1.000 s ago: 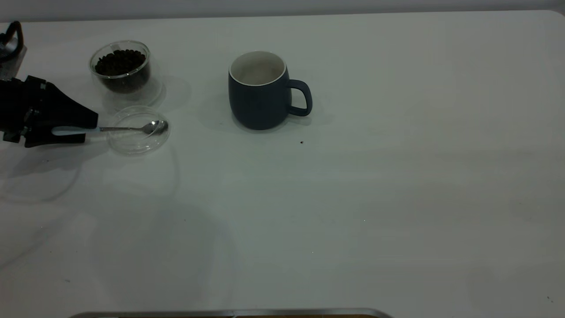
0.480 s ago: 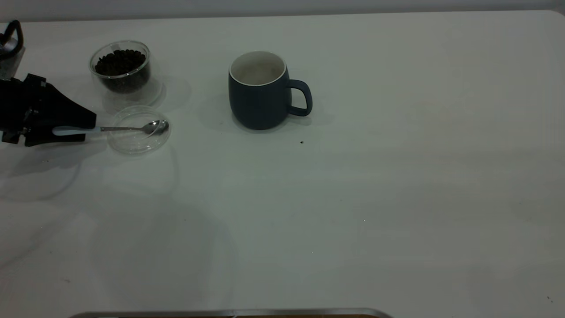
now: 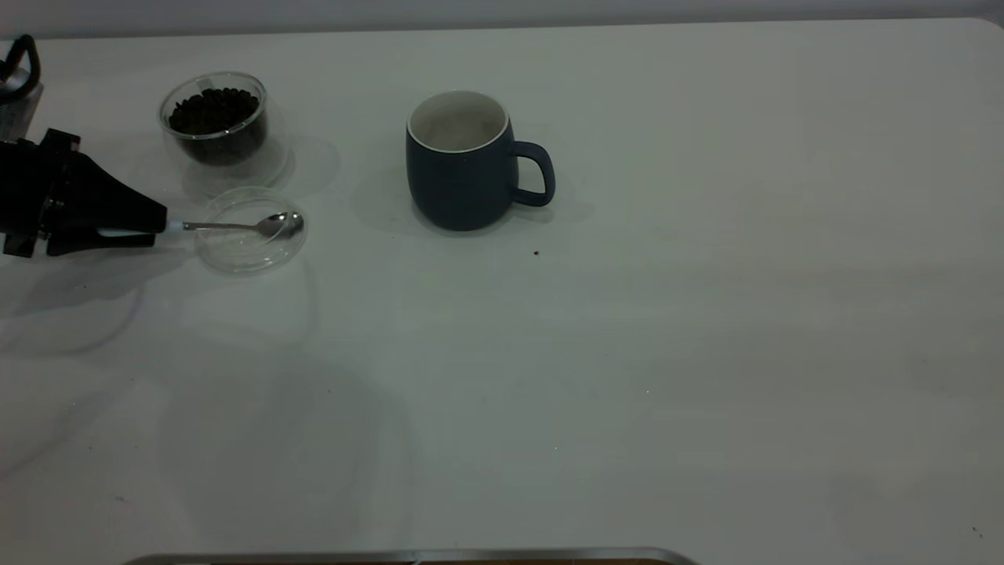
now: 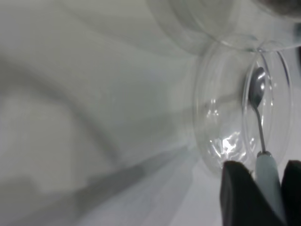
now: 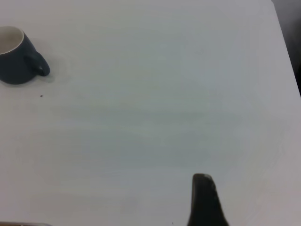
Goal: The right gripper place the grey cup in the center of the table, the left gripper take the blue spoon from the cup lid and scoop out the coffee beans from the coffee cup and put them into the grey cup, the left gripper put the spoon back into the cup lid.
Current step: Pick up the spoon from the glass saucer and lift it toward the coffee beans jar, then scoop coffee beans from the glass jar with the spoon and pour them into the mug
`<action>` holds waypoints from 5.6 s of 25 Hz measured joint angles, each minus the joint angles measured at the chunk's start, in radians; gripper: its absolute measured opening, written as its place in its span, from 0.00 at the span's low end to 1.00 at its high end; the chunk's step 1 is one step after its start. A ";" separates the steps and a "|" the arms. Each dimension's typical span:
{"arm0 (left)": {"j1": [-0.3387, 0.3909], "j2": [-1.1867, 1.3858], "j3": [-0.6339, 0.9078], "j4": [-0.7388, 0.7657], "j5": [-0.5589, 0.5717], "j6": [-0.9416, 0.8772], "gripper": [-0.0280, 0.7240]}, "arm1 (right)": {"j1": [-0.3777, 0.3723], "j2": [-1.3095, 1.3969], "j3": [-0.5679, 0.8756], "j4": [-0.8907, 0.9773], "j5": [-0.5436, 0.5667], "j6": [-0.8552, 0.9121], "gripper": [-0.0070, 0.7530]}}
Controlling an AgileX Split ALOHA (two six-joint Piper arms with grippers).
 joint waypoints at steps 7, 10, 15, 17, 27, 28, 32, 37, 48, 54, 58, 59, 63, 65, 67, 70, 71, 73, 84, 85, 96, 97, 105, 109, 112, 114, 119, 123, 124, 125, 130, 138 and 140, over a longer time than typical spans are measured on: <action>0.000 -0.003 0.000 -0.011 0.045 -0.055 0.21 | 0.000 0.000 0.000 0.000 0.000 0.000 0.71; 0.000 -0.011 0.000 -0.010 0.045 -0.063 0.21 | 0.000 0.000 0.000 0.000 0.000 0.000 0.71; 0.000 -0.052 0.000 0.033 0.063 -0.081 0.20 | 0.000 0.000 0.000 0.000 0.000 0.000 0.71; 0.000 -0.084 0.000 0.091 0.092 -0.101 0.20 | 0.000 0.000 0.000 0.000 0.000 0.000 0.71; 0.015 -0.252 -0.046 0.208 0.267 -0.213 0.20 | 0.000 0.000 0.000 0.000 0.000 0.000 0.71; 0.015 -0.266 -0.077 0.196 0.289 -0.226 0.20 | 0.000 0.000 0.000 0.000 0.000 0.000 0.71; 0.015 -0.287 -0.225 0.182 0.316 -0.305 0.20 | 0.000 0.000 0.000 0.000 0.000 0.000 0.71; 0.026 -0.284 -0.296 0.229 0.212 -0.334 0.20 | 0.000 0.000 0.000 0.000 0.000 0.000 0.71; 0.037 -0.092 -0.299 0.222 0.163 -0.341 0.20 | 0.000 0.000 0.000 0.000 0.000 0.000 0.71; 0.037 -0.036 -0.301 0.170 0.171 -0.341 0.20 | 0.000 0.000 0.000 0.000 0.000 0.000 0.71; 0.031 -0.013 -0.302 0.159 0.184 -0.341 0.20 | 0.000 0.000 0.000 0.000 0.000 0.000 0.71; 0.031 -0.010 -0.302 0.156 0.184 -0.341 0.20 | 0.000 0.000 0.000 0.000 0.000 0.000 0.71; 0.037 -0.008 -0.302 0.126 0.183 -0.341 0.20 | 0.000 0.000 0.000 0.000 0.000 0.000 0.71; 0.052 -0.007 -0.302 0.094 0.188 -0.341 0.20 | 0.000 0.000 0.000 0.000 0.000 0.000 0.71; 0.070 -0.007 -0.302 0.060 0.196 -0.341 0.20 | 0.000 0.000 0.000 0.000 0.000 0.000 0.71; 0.089 -0.005 -0.302 0.049 0.213 -0.345 0.20 | 0.000 0.000 0.000 0.000 0.000 0.000 0.71; 0.091 -0.005 -0.302 0.050 0.221 -0.345 0.20 | 0.000 0.000 0.000 0.000 0.000 0.000 0.71; 0.091 -0.005 -0.302 0.052 0.232 -0.345 0.20 | 0.000 0.000 0.000 0.000 0.000 0.000 0.71; 0.106 -0.001 -0.302 0.059 0.308 -0.351 0.20 | 0.000 0.000 0.000 0.000 0.000 0.000 0.71; 0.109 0.000 -0.302 0.060 0.308 -0.356 0.20 | 0.000 0.000 0.000 0.000 0.000 0.000 0.71; 0.112 0.001 -0.302 0.067 0.309 -0.451 0.20 | 0.000 0.000 0.000 0.000 0.000 0.000 0.71; 0.112 0.001 -0.302 0.067 0.309 -0.464 0.20 | 0.000 0.000 0.000 0.000 0.000 0.000 0.71; 0.112 0.001 -0.302 0.067 0.309 -0.520 0.20 | 0.000 0.000 0.000 0.000 0.000 0.000 0.71; 0.110 0.000 -0.302 0.067 0.309 -0.526 0.20 | 0.000 0.000 0.000 0.000 0.000 0.000 0.71; 0.099 -0.003 -0.302 0.068 0.311 -0.527 0.20 | 0.000 0.000 0.000 0.000 0.000 0.000 0.71; 0.087 -0.010 -0.302 0.066 0.311 -0.527 0.20 | 0.000 0.000 0.000 0.000 0.000 0.000 0.71; 0.060 -0.032 -0.302 0.046 0.314 -0.526 0.20 | 0.000 0.000 0.000 0.001 0.000 0.000 0.71; 0.035 -0.052 -0.302 0.046 0.315 -0.528 0.20 | 0.000 0.000 0.000 0.003 0.000 0.000 0.71; 0.027 -0.056 -0.302 0.046 0.315 -0.529 0.20 | 0.000 0.000 0.000 0.003 0.000 0.000 0.71; 0.016 -0.059 -0.302 0.046 0.315 -0.533 0.20 | 0.000 0.000 0.000 0.003 0.000 0.000 0.71; -0.053 -0.063 -0.302 0.041 0.315 -0.543 0.20 | 0.000 0.000 0.000 0.003 0.000 0.000 0.71; -0.162 -0.063 -0.302 0.001 0.315 -0.527 0.20 | 0.000 0.000 0.000 0.003 0.000 0.000 0.71; -0.187 -0.063 -0.302 0.002 0.315 -0.515 0.20 | 0.000 0.000 0.000 0.003 0.000 0.000 0.71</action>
